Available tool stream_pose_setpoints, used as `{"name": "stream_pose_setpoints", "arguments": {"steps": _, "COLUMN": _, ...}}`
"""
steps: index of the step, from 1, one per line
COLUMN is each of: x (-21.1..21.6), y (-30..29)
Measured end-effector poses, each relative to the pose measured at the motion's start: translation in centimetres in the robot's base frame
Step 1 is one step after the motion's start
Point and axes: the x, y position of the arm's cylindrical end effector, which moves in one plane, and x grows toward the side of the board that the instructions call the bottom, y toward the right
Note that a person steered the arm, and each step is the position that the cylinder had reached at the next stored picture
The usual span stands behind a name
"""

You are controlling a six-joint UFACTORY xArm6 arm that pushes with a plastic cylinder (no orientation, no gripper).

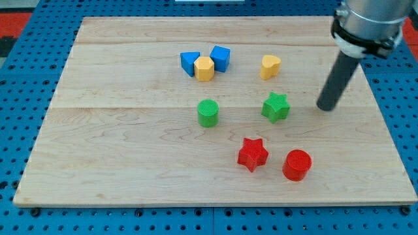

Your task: Slightly push the green star upwards

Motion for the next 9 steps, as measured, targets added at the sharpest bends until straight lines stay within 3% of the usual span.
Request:
{"name": "stream_pose_setpoints", "arguments": {"steps": 1, "x": -2.0, "y": -9.7}}
{"name": "stream_pose_setpoints", "arguments": {"steps": 2, "x": 0.3, "y": -8.1}}
{"name": "stream_pose_setpoints", "arguments": {"steps": 3, "x": 2.0, "y": -3.3}}
{"name": "stream_pose_setpoints", "arguments": {"steps": 4, "x": 0.5, "y": 8.3}}
{"name": "stream_pose_setpoints", "arguments": {"steps": 5, "x": 8.3, "y": 5.8}}
{"name": "stream_pose_setpoints", "arguments": {"steps": 6, "x": 12.0, "y": -2.3}}
{"name": "stream_pose_setpoints", "arguments": {"steps": 7, "x": 8.4, "y": -3.1}}
{"name": "stream_pose_setpoints", "arguments": {"steps": 8, "x": 7.3, "y": -2.0}}
{"name": "stream_pose_setpoints", "arguments": {"steps": 9, "x": 7.6, "y": -5.2}}
